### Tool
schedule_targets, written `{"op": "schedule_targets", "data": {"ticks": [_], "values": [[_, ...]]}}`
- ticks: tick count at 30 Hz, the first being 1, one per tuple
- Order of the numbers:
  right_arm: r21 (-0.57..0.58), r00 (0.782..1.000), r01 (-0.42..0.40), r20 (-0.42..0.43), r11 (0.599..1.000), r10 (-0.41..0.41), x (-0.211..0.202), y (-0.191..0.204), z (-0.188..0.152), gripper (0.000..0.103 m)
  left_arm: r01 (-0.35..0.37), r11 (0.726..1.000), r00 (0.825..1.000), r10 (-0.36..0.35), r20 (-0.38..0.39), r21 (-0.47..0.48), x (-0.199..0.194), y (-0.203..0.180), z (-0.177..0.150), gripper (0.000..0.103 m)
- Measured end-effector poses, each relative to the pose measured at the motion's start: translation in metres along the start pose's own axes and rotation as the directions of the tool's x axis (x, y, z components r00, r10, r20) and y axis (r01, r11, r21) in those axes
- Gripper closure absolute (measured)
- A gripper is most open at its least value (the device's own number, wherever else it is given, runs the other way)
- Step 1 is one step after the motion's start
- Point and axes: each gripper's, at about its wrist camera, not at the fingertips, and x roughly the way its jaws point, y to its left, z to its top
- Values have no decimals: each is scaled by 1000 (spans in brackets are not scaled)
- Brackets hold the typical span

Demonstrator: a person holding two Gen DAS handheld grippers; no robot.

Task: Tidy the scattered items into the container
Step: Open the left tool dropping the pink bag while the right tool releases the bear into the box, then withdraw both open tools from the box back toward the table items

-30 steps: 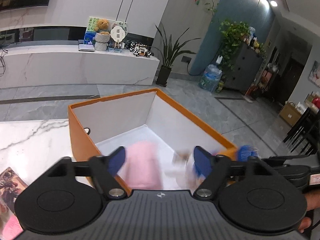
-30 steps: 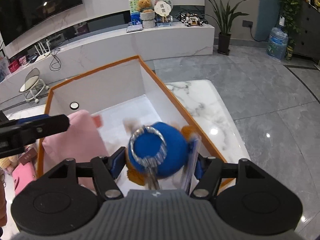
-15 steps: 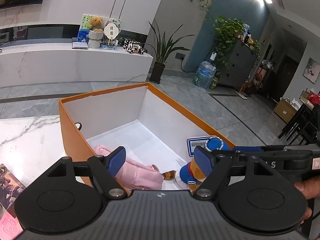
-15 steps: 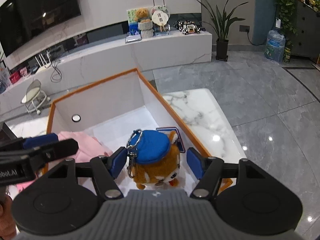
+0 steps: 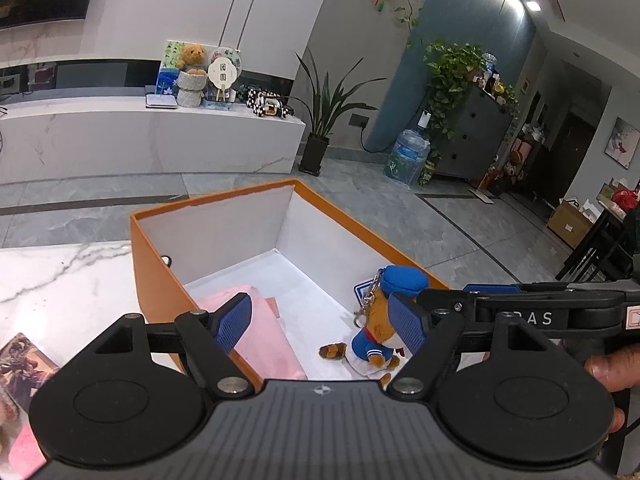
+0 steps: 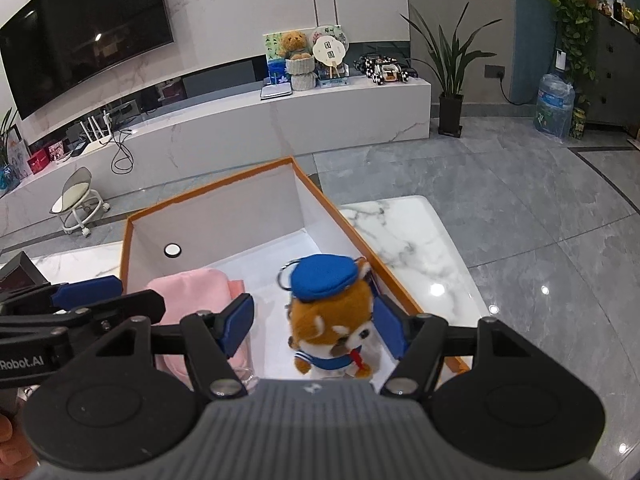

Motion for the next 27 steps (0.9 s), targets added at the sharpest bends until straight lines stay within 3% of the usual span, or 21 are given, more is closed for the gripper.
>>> {"op": "schedule_targets", "data": {"ticks": [13, 27], "values": [[-46, 999, -20, 27, 999, 21, -19, 26, 5, 34, -35, 999, 998, 36, 46, -17, -44, 14, 2, 14], [-107, 999, -31, 23, 994, 34, -18, 58, 8, 34, -120, 990, 987, 126, 101, -72, -107, 58, 9, 14]]}}
